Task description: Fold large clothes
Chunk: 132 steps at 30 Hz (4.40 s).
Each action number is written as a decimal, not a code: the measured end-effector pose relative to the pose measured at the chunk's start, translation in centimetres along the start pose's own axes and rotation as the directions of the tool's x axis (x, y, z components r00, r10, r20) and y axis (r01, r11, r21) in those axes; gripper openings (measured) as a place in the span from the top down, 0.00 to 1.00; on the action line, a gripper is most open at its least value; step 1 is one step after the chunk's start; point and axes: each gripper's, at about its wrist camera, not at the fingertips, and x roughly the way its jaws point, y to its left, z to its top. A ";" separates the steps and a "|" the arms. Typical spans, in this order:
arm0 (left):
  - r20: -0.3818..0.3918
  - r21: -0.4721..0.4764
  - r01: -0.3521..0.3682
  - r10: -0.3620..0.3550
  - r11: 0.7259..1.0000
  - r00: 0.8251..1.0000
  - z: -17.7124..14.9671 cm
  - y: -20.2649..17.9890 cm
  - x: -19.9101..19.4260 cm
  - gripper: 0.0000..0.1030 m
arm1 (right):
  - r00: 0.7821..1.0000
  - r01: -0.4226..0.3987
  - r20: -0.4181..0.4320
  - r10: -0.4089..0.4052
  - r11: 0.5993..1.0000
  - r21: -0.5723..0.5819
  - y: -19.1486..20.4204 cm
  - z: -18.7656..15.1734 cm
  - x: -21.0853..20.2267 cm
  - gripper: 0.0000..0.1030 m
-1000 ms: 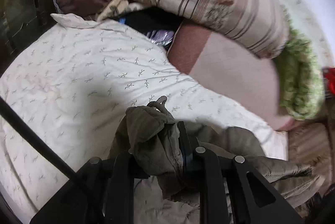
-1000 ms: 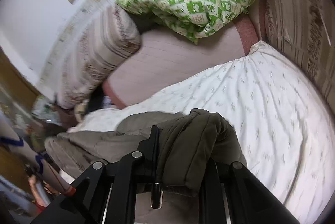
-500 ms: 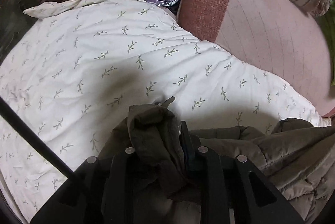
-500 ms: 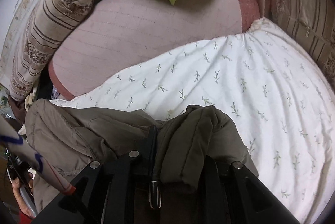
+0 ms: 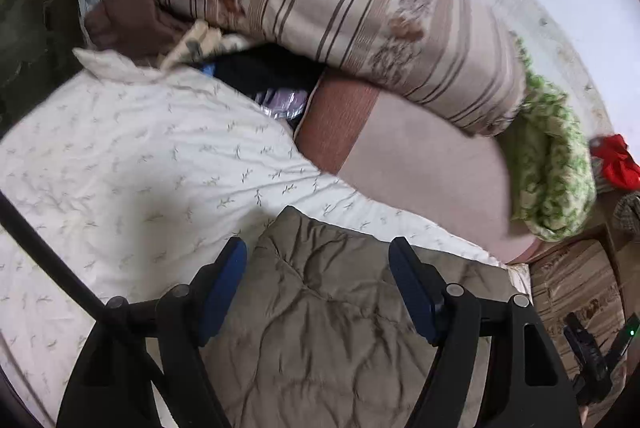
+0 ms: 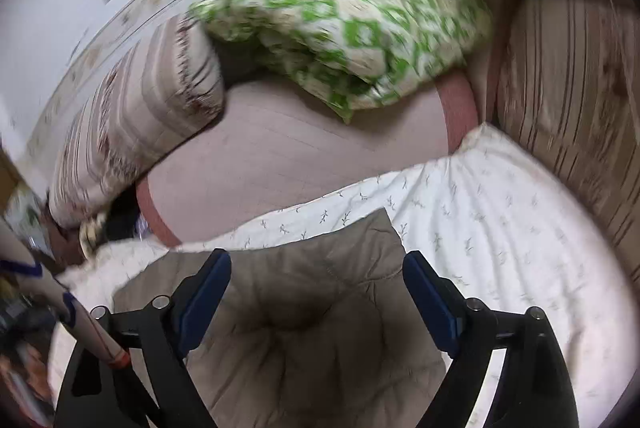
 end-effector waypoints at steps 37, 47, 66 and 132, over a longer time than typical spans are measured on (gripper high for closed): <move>0.068 0.073 -0.194 0.189 0.978 0.980 -16.6 5.9 -2.4 0.29 | 0.979 0.128 -0.118 -0.168 0.948 -0.292 16.7 -6.8 15.9 0.24; 0.075 0.070 -0.197 0.191 0.978 0.979 -16.8 6.4 -3.7 0.29 | 0.983 -0.018 -0.173 -0.061 0.908 -0.419 24.0 -15.1 12.2 0.21; 0.054 0.088 -0.212 0.208 0.973 0.977 -17.2 5.7 -3.3 0.29 | 0.965 0.216 -0.091 -0.245 0.944 -0.250 8.5 -13.6 5.5 0.19; 0.343 0.086 -0.330 0.283 0.940 0.896 -23.1 4.7 -24.2 0.29 | 0.983 -0.026 -0.180 0.032 0.999 0.036 -4.8 -24.0 -15.3 0.25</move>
